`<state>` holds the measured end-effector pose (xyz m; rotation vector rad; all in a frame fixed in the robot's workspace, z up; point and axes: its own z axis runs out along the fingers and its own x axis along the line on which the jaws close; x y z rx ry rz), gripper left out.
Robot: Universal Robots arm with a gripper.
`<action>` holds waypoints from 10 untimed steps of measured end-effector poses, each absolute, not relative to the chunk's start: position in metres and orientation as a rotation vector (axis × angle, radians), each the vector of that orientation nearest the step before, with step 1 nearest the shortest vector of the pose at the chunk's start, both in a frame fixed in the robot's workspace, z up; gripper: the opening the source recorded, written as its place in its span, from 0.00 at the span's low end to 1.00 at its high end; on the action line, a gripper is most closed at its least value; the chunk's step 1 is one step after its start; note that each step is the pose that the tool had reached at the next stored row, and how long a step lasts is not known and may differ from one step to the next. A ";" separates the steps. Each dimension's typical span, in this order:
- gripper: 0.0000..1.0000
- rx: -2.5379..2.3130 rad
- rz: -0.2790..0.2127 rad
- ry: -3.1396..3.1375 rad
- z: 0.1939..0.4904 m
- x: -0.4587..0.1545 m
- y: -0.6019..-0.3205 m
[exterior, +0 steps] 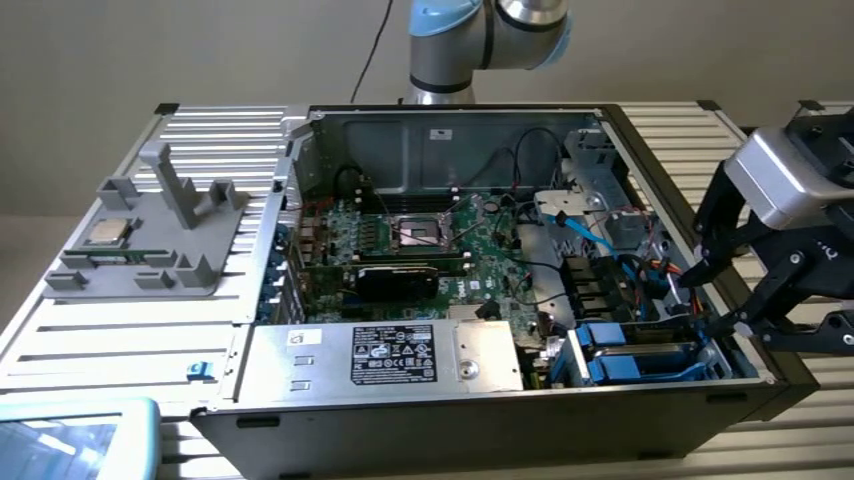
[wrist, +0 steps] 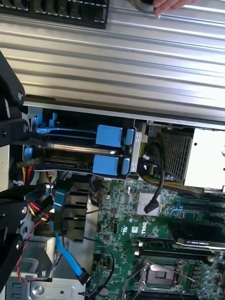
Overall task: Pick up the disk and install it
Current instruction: 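Insert the first disk wire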
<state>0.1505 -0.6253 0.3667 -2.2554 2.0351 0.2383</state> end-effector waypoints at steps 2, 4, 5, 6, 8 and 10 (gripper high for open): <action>0.47 -2.256 0.247 2.021 0.365 0.150 -0.627; 0.47 -2.257 0.255 2.007 0.364 0.150 -0.628; 0.47 -2.258 0.258 2.001 0.364 0.150 -0.629; 0.47 -2.260 0.261 1.995 0.363 0.150 -0.630; 0.47 -2.266 0.264 1.984 0.359 0.150 -0.632; 0.47 -2.275 0.265 1.976 0.356 0.150 -0.633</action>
